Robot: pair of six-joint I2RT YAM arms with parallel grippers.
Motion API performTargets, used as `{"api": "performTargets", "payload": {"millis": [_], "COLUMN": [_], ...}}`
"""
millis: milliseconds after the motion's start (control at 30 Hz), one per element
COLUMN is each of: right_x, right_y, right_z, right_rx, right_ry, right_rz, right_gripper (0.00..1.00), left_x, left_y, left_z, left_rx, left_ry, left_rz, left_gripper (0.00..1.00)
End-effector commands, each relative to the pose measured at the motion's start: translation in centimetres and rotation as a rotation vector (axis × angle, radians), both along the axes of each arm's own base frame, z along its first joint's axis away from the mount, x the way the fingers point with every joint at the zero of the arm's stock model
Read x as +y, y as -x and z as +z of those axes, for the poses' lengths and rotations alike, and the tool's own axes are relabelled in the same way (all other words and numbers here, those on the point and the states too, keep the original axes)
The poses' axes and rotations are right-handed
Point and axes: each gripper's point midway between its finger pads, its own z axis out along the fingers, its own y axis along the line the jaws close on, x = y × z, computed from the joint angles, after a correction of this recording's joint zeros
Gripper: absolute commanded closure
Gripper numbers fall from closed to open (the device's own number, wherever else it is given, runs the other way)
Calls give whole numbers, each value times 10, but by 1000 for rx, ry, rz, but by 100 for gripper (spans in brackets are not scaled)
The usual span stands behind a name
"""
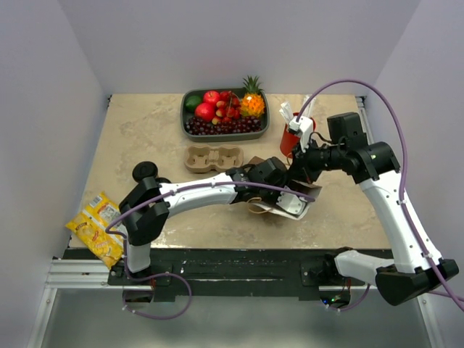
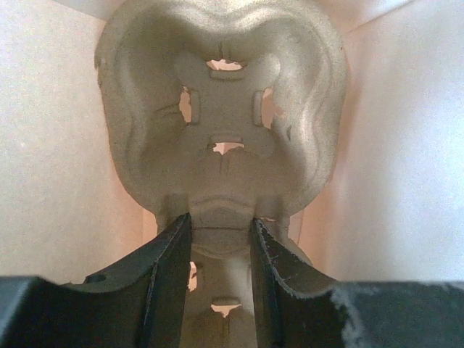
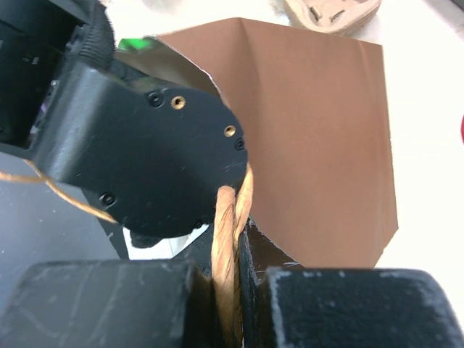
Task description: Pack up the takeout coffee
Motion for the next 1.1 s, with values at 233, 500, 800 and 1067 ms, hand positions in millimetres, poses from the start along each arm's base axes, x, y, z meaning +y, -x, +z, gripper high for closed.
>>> {"api": "performTargets", "payload": {"millis": [233, 500, 800, 1067], "right_x": [31, 33, 36, 34], "right_y": [38, 46, 52, 53], "right_z": [28, 28, 42, 38], "right_rx": [-7, 11, -3, 10], "right_ry": [-156, -168, -195, -172], "right_rz": [204, 243, 290, 317], "right_gripper": [100, 100, 100, 100], "left_x": [-4, -2, -8, -14], "left_y": [3, -10, -24, -14], "left_z": [-6, -13, -2, 15], "left_rx": [-35, -97, -145, -159], "left_ry": [64, 57, 128, 190], "left_rz": [-83, -49, -6, -101], "left_gripper": [100, 100, 99, 100]}}
